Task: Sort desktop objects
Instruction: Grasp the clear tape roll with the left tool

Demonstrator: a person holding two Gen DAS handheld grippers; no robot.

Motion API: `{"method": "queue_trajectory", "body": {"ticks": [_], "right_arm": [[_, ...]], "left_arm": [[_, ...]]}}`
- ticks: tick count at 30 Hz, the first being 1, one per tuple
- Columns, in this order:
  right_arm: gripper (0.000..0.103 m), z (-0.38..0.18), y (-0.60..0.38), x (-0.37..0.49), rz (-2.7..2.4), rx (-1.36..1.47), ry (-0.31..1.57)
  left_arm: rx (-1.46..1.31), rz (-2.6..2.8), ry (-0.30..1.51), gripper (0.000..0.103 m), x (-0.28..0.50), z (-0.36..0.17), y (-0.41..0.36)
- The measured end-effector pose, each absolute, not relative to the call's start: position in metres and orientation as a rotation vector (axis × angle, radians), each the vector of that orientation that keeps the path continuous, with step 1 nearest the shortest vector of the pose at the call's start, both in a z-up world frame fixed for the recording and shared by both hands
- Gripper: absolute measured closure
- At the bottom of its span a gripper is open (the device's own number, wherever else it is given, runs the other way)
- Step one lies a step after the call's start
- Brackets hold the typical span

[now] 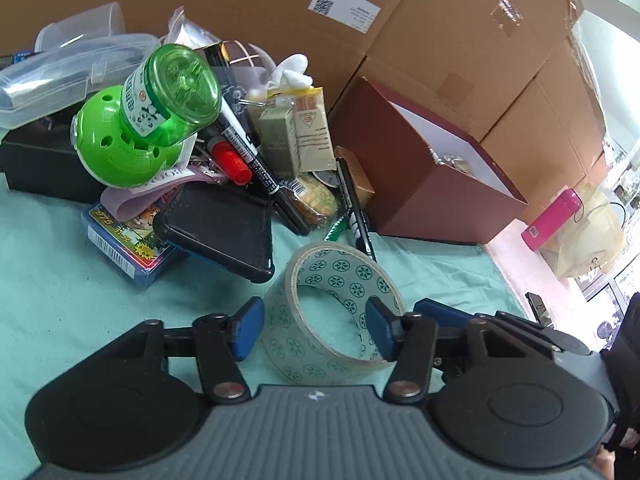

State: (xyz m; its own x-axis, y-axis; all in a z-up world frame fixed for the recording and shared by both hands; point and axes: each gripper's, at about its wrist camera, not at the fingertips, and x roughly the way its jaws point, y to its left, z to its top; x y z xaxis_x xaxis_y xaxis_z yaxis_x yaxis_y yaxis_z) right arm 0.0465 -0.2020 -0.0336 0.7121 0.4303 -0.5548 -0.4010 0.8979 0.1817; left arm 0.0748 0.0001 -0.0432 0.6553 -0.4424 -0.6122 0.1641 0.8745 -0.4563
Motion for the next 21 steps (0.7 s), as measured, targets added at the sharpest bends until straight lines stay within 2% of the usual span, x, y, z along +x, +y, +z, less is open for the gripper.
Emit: {"method": "queue_trajectory", "body": {"ticks": [1,3,5,7,10,14,18,21], "right_arm": [[0.063,-0.034,-0.199,0.048,0.460,0.042,0.630],[0.070,-0.035,-0.196,0.049,0.461,0.023,0.641],[0.071,-0.034,-0.192,0.049,0.466,0.012,0.642],[0.071,-0.034,-0.188,0.052,0.452,-0.008,0.642],[0.073,-0.037,-0.184,0.058,0.433,-0.009,0.659],[0.079,-0.038,-0.185,0.059,0.416,-0.012,0.664],[0.079,-0.037,-0.184,0.063,0.418,-0.028,0.679],[0.080,-0.039,-0.180,0.066,0.407,-0.039,0.686]], "left_arm": [[-0.382,-0.344,0.790,0.052,0.076,-0.044,0.000],[-0.373,-0.315,0.794,0.069,0.078,-0.045,0.001],[-0.365,-0.298,0.797,0.075,0.080,-0.045,0.002],[-0.370,-0.293,0.795,0.075,0.081,-0.047,0.002],[-0.348,-0.286,0.796,0.069,0.083,-0.049,-0.003],[-0.299,-0.273,0.789,0.074,0.082,-0.047,-0.008],[-0.264,-0.256,0.784,0.069,0.083,-0.048,-0.016],[-0.252,-0.232,0.780,0.074,0.082,-0.048,-0.019]]}}
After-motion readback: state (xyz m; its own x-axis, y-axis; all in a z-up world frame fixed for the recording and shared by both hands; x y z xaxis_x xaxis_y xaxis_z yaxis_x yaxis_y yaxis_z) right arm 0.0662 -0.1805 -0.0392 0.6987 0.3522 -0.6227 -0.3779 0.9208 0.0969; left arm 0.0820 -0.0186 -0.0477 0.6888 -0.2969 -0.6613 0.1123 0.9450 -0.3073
